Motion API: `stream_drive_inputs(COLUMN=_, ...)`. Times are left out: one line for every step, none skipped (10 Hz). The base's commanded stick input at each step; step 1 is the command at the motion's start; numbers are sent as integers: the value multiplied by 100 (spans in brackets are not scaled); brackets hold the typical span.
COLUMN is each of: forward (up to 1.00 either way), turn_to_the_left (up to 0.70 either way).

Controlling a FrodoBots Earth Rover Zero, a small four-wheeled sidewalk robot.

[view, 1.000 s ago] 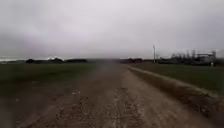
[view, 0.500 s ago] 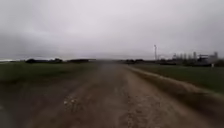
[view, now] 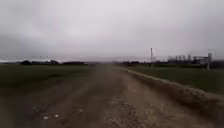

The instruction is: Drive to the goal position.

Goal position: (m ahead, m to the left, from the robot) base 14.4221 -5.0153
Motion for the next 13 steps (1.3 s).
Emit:
stream_drive_inputs(forward=85, turn_to_the_left=0)
stream_drive_inputs(forward=85, turn_to_the_left=0)
stream_drive_inputs(forward=85, turn_to_the_left=0)
stream_drive_inputs(forward=85, turn_to_the_left=0)
stream_drive_inputs(forward=85, turn_to_the_left=0)
stream_drive_inputs(forward=85, turn_to_the_left=0)
stream_drive_inputs(forward=85, turn_to_the_left=0)
stream_drive_inputs(forward=85, turn_to_the_left=0)
stream_drive_inputs(forward=85, turn_to_the_left=-5)
stream_drive_inputs(forward=85, turn_to_the_left=-27)
stream_drive_inputs(forward=85, turn_to_the_left=-33)
stream_drive_inputs(forward=85, turn_to_the_left=-33)
stream_drive_inputs(forward=85, turn_to_the_left=-33)
